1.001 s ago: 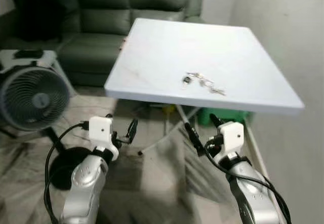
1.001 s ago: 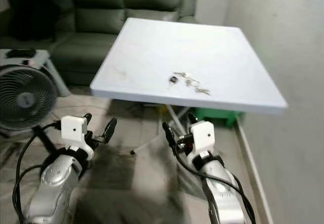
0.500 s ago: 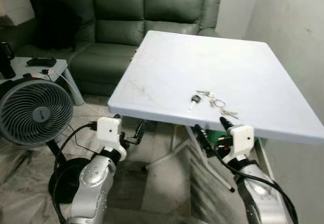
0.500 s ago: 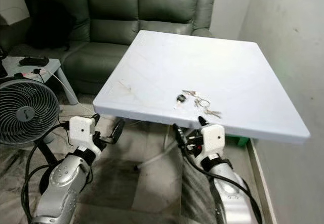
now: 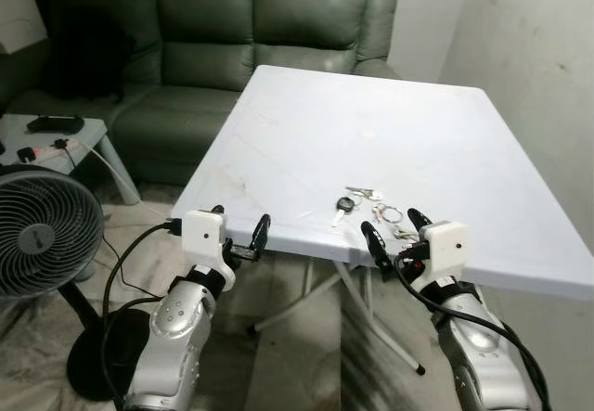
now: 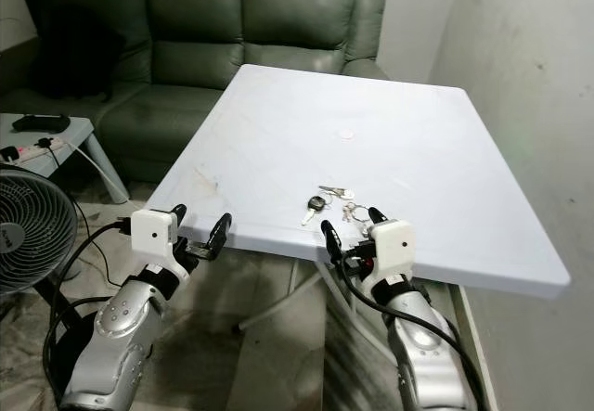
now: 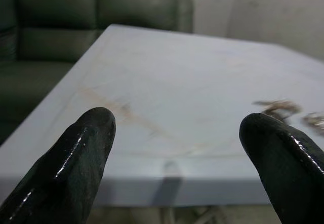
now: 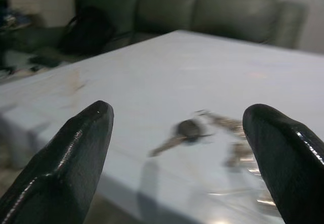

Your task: Hang keys on a hook

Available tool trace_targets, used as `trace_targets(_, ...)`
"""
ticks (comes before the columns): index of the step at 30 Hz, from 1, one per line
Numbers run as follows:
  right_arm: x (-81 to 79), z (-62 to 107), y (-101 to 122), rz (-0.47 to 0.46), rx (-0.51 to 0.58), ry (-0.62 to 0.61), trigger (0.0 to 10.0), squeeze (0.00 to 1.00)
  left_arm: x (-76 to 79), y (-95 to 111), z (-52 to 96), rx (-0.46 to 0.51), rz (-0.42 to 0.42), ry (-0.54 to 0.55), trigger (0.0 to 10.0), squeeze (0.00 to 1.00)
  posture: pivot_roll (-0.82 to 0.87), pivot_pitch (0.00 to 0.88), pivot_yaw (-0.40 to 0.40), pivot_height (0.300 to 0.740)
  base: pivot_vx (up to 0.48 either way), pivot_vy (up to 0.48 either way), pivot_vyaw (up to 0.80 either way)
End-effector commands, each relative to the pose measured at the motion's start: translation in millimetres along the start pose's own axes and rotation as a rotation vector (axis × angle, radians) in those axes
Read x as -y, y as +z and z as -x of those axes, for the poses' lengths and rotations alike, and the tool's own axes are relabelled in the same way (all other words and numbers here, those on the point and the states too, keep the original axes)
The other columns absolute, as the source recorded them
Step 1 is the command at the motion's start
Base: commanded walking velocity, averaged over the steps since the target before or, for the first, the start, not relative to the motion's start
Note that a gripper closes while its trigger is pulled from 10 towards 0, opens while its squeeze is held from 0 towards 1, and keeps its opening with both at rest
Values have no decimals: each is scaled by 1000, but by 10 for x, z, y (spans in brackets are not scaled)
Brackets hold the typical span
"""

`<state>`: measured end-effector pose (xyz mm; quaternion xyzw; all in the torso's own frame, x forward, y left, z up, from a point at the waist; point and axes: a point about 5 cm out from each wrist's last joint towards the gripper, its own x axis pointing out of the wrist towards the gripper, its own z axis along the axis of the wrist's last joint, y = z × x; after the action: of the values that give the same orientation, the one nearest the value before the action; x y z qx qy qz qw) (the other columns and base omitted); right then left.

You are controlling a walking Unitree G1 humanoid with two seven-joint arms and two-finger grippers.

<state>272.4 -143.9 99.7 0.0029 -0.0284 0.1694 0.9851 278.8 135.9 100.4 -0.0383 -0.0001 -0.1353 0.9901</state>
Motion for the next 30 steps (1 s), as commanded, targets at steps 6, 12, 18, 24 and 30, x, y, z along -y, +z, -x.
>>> trace_targets(6, 100, -36, -2, 18, -32, -47, 10000, 0, 94, 11, -21, -3, -28, -60, 10000, 0, -35, 0, -16, 740, 0, 0, 0)
trace_targets(12, 110, -120, 29, 80, -38, -37, 10000, 0, 210, -16, 3, -15, -45, -134, 10000, 0, -40, 0, -17, 740, 0, 0, 0)
trace_targets(18, 166, -266, 119, 137, -26, -68, 10000, 0, 315, -37, 60, -19, -56, -186, 10000, 0, -32, 0, -26, 740, 0, 0, 0)
trace_targets(24, 246, -388, 128, 183, -63, -99, 10000, 0, 388, -48, 101, -26, -64, -213, 10000, 0, -23, 14, -35, 740, 0, 0, 0)
trace_targets(30, 409, -526, 67, 229, -147, -105, 10000, 0, 452, -49, 144, -33, -64, -231, 10000, 0, -13, 51, -51, 740, 0, 0, 0)
